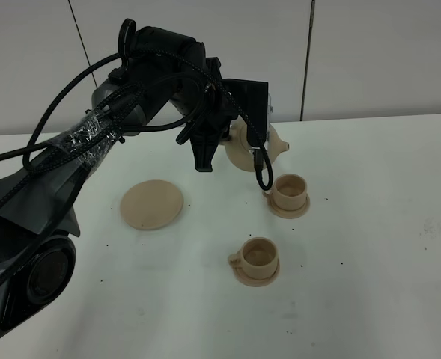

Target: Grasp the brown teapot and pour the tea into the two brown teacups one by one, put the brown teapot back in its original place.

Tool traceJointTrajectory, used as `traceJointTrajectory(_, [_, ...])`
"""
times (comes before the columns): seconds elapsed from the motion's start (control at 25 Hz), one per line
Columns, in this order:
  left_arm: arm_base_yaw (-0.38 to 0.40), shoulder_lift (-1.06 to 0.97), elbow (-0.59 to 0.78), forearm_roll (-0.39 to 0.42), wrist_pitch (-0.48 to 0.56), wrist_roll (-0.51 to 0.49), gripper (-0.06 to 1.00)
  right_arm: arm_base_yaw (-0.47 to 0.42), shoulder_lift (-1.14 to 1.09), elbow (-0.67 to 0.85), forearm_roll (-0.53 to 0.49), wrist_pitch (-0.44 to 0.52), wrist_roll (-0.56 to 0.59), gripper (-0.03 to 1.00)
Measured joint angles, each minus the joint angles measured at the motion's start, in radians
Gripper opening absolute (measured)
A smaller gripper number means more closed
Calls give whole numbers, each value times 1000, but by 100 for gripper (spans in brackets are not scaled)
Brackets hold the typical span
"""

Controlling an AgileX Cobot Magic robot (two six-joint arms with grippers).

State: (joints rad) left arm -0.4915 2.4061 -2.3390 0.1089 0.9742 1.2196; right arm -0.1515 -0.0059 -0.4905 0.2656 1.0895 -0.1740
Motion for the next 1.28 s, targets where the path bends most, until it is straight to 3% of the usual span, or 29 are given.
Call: traceJointTrajectory(1.28, [0, 0, 0, 42, 38, 61, 17, 0, 0, 0, 0, -1, 0, 33])
